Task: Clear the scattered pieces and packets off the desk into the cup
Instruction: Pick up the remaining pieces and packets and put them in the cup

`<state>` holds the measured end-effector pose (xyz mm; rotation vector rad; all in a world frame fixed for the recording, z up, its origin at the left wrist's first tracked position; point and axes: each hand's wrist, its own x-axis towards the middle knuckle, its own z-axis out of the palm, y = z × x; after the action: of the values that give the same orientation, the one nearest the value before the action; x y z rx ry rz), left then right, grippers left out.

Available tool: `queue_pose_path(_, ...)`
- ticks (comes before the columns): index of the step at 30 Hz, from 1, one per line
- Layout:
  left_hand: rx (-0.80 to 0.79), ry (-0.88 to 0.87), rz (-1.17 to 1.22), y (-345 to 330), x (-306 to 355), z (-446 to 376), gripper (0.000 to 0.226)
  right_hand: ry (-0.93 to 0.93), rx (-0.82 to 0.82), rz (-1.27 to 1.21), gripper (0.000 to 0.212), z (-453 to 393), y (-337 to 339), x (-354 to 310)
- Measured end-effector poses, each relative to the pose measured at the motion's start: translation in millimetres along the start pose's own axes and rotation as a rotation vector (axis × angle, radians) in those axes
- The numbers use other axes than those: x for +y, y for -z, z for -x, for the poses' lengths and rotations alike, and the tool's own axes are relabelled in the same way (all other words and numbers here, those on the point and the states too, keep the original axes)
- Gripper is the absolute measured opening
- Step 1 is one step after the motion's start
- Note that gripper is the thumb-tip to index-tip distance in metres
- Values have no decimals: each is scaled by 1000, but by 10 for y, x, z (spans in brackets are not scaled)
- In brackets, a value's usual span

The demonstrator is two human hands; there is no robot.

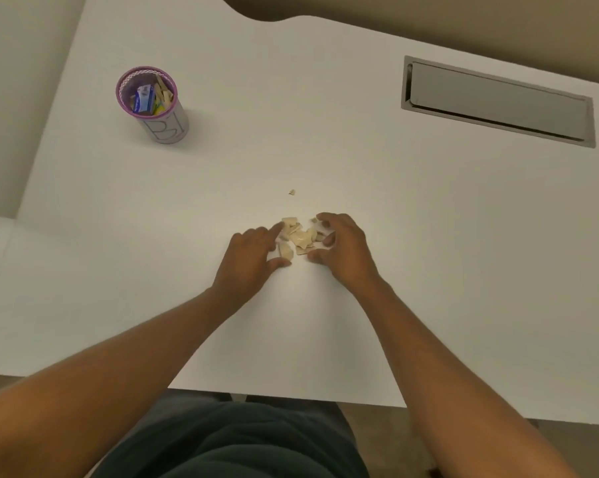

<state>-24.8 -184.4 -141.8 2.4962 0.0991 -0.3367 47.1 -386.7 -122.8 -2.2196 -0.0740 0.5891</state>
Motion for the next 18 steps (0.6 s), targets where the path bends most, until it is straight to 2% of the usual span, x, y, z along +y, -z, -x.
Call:
queue_pose_path(2, 49, 57, 80, 37, 38, -140, 81, 18, 21, 53, 85, 19, 118, 42)
queue_pose_path(4, 56, 64, 98, 92, 34, -232, 96, 14, -22, 134, 98, 23, 175, 41)
queue_pose_path(6, 3, 22, 47, 156, 11, -272, 116, 35, -94, 260, 106, 17, 141, 5)
queue_pose_path(8, -85, -76, -42, 216, -11, -289, 121, 119, -112, 368, 100, 11, 32, -60)
queue_pose_path(10, -169, -184, -108, 246, 1, -304, 107, 188, -80, 456, 77, 15, -113, -124)
queue_pose_path(13, -210, -221, -144, 240, 100, -319, 75, 196, -2, 517, 39, 46, -288, -184)
queue_pose_path(16, -139, -198, -132, 232, 165, -299, 37, 185, 14, 483, 30, 81, -368, -192)
queue_pose_path(18, -82, -172, -125, 223, 181, -270, 32, 167, 10, 471, 27, 86, -380, -184)
